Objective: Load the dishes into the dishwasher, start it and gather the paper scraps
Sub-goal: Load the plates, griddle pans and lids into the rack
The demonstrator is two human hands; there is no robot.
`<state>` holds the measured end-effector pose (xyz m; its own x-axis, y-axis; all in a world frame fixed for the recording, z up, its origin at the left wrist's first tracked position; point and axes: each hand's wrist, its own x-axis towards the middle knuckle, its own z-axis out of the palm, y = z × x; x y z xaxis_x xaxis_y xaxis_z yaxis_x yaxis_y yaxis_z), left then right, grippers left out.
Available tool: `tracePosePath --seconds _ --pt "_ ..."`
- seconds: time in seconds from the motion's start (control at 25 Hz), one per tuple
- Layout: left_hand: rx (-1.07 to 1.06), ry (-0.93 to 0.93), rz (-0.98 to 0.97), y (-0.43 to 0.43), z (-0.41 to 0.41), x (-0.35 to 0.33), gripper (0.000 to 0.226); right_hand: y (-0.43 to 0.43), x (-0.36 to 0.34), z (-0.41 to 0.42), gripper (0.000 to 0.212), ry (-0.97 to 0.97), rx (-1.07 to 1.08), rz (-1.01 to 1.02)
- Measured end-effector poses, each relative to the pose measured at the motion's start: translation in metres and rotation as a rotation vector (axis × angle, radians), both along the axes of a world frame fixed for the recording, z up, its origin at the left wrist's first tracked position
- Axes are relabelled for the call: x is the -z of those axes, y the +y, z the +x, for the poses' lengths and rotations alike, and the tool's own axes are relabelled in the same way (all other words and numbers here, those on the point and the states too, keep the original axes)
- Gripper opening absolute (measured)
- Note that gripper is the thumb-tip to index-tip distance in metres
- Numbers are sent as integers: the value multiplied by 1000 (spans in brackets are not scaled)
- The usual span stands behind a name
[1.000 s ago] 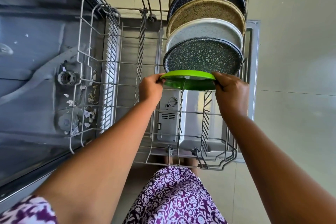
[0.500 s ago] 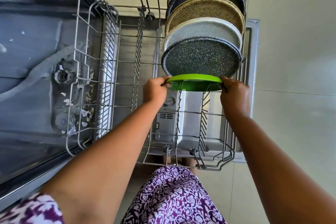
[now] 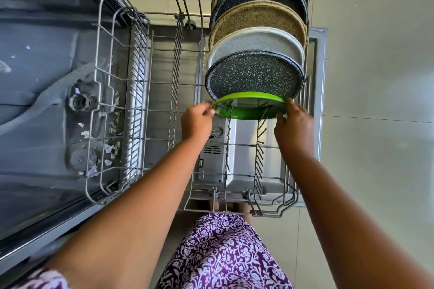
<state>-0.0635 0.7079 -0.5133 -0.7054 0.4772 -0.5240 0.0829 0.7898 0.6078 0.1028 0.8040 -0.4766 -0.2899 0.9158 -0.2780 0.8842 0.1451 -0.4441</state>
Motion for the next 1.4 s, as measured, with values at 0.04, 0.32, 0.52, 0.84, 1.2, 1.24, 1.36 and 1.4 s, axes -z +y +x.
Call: tracePosePath --seconds 0.04,0.32,0.52,0.84,1.2,1.24,1.36,1.4 --pt "-55 -44 27 -7 1 -5 25 -10 -6 2 46 23 13 -16" --pt "132 -33 30 -67 37 -103 22 -79 -64 15 47 29 45 -149" --pt "138 59 103 -105 35 -170 19 -111 -120 13 42 119 29 -104" --pt "-102 136 336 -142 70 -301 18 -138 -255 28 37 279 -267 -12" --pt "-349 299 491 -308 77 -480 30 -225 -399 -5 21 517 -744 60" --pt "-458 353 510 -339 73 -496 31 -244 -415 -17 21 548 -833 39" --pt "-862 447 623 -435 71 -534 28 -304 -461 -56 21 660 -1039 26" --pt "-1005 458 674 -465 77 -543 25 -325 -474 -66 24 688 -1095 22"
